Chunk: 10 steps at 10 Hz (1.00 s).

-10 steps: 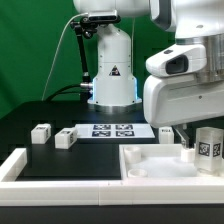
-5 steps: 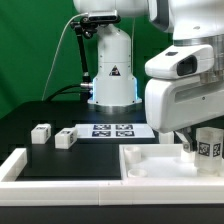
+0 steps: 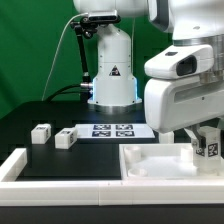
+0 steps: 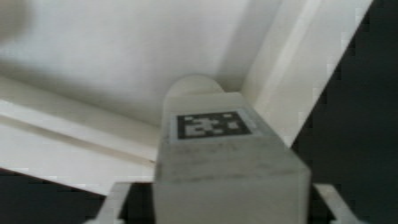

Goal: Assemble one leg

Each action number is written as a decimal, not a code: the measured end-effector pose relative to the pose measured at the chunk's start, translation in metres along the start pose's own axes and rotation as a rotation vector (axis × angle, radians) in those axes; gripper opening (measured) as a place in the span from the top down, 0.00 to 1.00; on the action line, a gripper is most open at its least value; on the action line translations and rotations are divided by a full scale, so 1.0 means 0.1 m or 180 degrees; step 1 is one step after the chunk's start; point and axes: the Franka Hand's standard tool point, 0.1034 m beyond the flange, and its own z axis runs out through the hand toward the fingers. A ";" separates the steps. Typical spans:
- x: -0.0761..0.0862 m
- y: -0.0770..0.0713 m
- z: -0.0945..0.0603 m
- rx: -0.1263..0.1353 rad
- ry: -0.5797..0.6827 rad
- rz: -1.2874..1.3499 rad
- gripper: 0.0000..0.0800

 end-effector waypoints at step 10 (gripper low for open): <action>-0.03 0.11 0.02 0.0234 0.0139 0.3574 0.63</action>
Offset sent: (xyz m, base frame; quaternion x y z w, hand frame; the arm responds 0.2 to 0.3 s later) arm -0.0100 0.0008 -0.0027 0.0455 -0.0164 0.3447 0.9375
